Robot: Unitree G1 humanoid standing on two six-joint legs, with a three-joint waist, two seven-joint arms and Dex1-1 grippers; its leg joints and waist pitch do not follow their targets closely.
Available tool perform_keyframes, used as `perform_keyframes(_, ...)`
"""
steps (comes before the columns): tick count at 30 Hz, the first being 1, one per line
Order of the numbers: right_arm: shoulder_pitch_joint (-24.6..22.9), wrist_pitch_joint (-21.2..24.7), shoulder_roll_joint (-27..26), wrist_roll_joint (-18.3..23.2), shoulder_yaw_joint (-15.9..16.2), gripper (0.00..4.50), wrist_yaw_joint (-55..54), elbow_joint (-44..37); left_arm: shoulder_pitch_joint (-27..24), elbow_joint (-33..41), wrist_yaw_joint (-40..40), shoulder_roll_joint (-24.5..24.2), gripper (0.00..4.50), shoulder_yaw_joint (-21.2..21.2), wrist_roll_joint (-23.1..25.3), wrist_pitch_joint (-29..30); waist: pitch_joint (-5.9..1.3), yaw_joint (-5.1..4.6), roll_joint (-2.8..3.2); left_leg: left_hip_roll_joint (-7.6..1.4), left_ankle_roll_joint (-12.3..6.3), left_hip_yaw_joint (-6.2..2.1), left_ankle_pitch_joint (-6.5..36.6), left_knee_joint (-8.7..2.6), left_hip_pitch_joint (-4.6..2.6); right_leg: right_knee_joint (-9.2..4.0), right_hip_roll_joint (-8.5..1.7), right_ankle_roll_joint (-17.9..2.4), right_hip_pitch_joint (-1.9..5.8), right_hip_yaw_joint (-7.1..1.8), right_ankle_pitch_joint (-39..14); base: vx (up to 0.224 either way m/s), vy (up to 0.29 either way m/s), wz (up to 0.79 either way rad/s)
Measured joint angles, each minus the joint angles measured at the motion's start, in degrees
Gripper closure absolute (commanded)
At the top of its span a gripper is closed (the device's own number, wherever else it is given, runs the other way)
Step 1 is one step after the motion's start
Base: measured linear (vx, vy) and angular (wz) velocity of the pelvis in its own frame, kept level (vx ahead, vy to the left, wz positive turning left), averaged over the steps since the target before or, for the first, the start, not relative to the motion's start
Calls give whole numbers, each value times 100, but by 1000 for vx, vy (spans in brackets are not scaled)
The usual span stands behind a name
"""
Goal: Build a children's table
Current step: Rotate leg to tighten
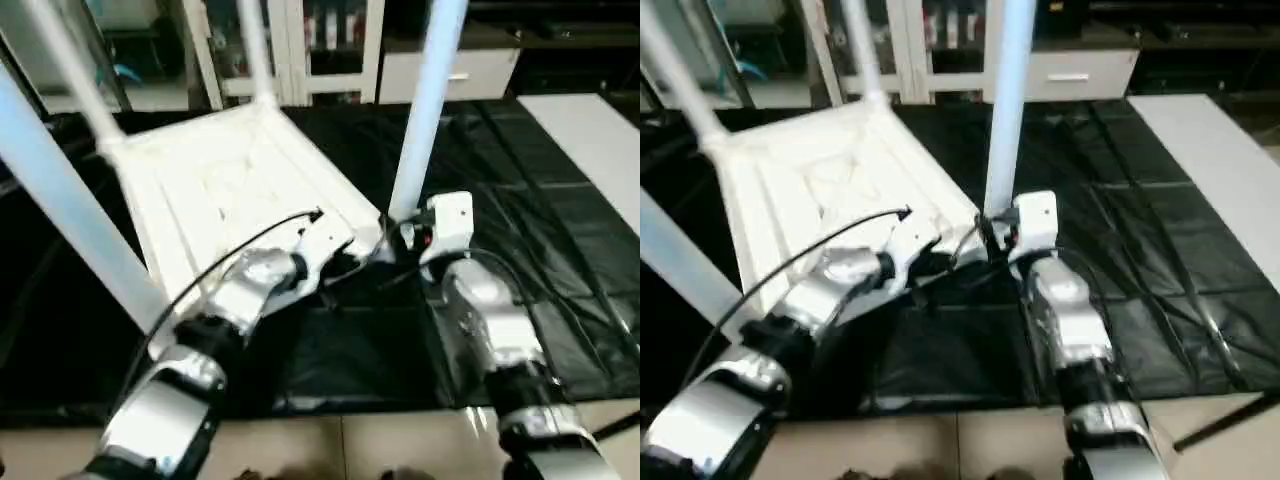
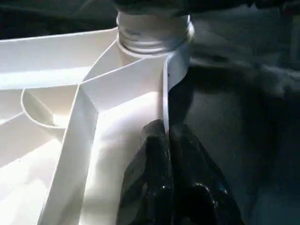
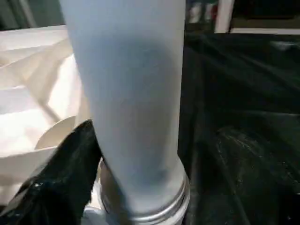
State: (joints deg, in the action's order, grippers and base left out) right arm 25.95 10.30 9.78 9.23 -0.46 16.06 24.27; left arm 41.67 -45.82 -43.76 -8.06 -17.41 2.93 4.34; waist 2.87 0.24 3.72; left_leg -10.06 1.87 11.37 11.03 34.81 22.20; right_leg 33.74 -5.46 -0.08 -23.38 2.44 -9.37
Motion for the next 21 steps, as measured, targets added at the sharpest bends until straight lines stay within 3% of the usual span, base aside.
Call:
perform_keyframes(5, -829, 646, 1069, 340, 296, 8, 1334, -1270, -280, 401, -805, -328, 450, -79, -143, -97, -5, 25, 12, 3, -2, 1, 1, -18, -9, -30, -1, 0, 18, -1, 0, 0, 0, 0)
perform_keyframes(9, -1224, 956, 1590, 600, 468, 8, 2271, -1789, -371, 632, -1021, -427, 450, -111, -149, -28, 8, 42, -67, -4, -2, 2, 0, -21, -13, -28, 2, 2, 18, 6, -1, 0, 0, 0)
perform_keyframes(16, -1256, 1158, 1578, 656, 548, 8, 2439, -2066, -381, 559, -802, -312, 450, -132, 2, -292, 3, 102, -69, 6, -2, 11, 0, -19, -13, -30, -2, 2, 17, -18, -1, 0, 0, 0)
perform_keyframes(18, -1284, 1167, 1513, 641, 549, 2, 2340, -2165, -318, 392, -559, -193, 406, -80, 33, -397, 0, 140, -62, 6, -2, 11, 0, -20, -15, -29, -1, 5, 17, -18, 2, 0, 0, 0)
perform_keyframes(21, -1338, 1221, 1333, 640, 551, 2, 2197, -2305, -306, 345, -268, -19, 381, 103, -100, -671, 9, 151, -78, 0, -1, 9, -1, -20, -12, -29, 3, 8, 14, -12, 6, 0, 0, 0)
